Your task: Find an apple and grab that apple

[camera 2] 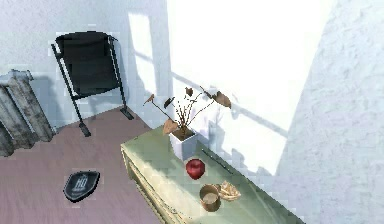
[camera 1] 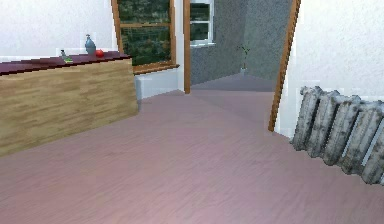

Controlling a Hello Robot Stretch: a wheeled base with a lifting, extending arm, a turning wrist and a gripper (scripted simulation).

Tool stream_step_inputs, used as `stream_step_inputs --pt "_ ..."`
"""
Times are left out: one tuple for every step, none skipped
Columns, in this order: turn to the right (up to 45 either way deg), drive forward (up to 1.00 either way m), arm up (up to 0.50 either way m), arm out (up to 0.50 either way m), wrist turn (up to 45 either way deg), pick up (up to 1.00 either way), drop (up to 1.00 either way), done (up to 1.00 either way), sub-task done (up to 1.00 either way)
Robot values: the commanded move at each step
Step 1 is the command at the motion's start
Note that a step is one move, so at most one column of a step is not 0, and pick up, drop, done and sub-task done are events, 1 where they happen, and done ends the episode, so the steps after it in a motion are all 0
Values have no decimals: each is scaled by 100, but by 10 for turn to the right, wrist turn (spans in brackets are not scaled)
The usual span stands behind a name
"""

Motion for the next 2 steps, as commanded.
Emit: stream_step_inputs --pt "0 0 10 0 0 0 0 0 0" --pt "0 0 0 46 0 0 0 0 0"
